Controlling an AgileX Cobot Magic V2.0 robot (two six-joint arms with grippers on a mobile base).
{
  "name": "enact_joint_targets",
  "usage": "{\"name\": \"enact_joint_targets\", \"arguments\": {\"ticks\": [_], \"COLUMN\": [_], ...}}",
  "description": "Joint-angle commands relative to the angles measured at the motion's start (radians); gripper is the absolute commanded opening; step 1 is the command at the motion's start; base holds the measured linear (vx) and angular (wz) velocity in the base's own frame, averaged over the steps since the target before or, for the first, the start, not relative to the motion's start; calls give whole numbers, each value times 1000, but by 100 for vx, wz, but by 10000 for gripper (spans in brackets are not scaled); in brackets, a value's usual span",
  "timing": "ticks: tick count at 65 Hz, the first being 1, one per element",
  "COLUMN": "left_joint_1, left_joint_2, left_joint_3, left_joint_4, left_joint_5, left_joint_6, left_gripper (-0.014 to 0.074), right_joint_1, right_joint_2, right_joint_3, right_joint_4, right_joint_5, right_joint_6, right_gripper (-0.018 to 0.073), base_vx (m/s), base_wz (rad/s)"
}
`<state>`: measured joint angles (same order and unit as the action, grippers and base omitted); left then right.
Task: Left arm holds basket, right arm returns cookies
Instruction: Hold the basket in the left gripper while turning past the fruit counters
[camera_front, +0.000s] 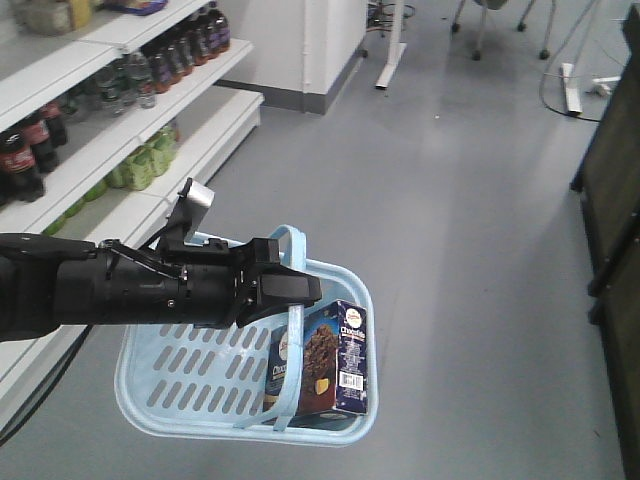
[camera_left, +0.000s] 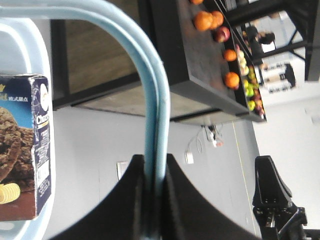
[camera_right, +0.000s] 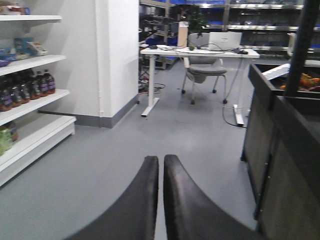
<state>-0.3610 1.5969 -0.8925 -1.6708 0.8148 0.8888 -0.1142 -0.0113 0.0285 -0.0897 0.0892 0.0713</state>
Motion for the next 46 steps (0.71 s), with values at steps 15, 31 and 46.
{"name": "enact_joint_targets", "arguments": {"ticks": [15, 31, 46], "left_joint_1": [-6, -6, -6], "left_joint_2": [-50, -50, -50], "left_joint_3": [-29, -29, -29], "left_joint_4": [-109, -109, -109], "left_joint_5": [58, 58, 58], "left_joint_6": [14, 14, 14], "left_gripper": [-3, -3, -3], "right_joint_1": [-3, -3, -3], "right_joint_2": [-13, -13, -13], "right_joint_3": [18, 18, 18], "right_joint_4": [-10, -10, -10], "right_joint_5": [-76, -76, -76], "right_joint_6": [-7, -7, -7], "right_gripper": [-6, -6, -6], "base_vx": [16, 13, 18], "base_wz": [-62, -46, -25]}}
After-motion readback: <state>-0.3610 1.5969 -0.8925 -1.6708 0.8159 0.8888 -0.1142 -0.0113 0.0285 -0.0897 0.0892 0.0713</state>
